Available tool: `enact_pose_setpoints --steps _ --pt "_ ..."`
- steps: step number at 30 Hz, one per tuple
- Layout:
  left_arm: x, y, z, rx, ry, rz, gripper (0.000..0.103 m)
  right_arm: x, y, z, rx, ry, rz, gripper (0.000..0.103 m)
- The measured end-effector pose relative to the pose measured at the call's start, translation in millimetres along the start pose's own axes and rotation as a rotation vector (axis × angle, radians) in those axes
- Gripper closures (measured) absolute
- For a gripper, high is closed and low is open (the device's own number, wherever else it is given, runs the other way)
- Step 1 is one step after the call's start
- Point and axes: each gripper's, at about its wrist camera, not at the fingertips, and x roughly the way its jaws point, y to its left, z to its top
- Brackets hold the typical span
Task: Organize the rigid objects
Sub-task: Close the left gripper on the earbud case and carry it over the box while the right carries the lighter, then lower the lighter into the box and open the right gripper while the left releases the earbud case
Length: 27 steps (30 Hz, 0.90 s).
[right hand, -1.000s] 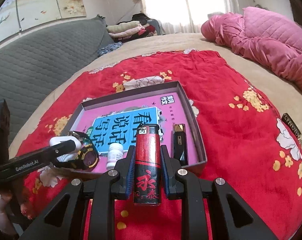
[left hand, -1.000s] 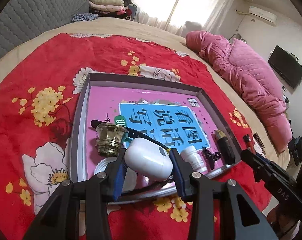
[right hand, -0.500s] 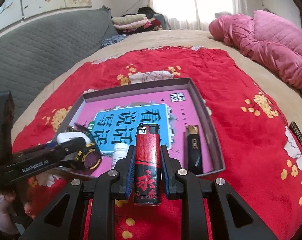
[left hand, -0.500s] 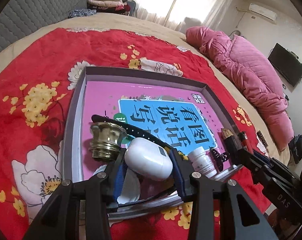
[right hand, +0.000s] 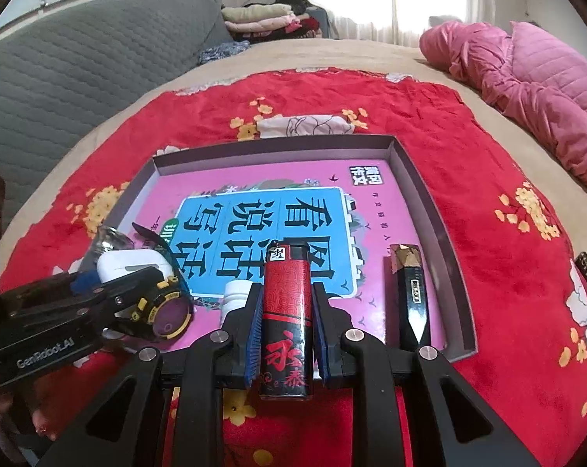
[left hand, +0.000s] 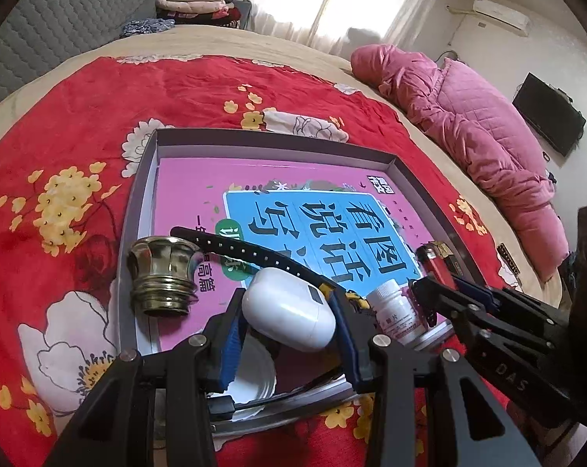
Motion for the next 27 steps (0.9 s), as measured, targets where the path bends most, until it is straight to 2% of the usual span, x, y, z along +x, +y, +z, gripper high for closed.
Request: enact_pose_setpoints --steps 12,27 --pt "1.1 -0.5 0.1 0.007 0.004 -0.002 0.061 15.9 10.5 -2.9 -0.072 0.053 -0.015 0.080" --pt "1.9 -1.0 -0.1 0.009 0.006 0.000 0.061 21.1 7.8 -6.6 -0.044 0.083 0.003 0.080"
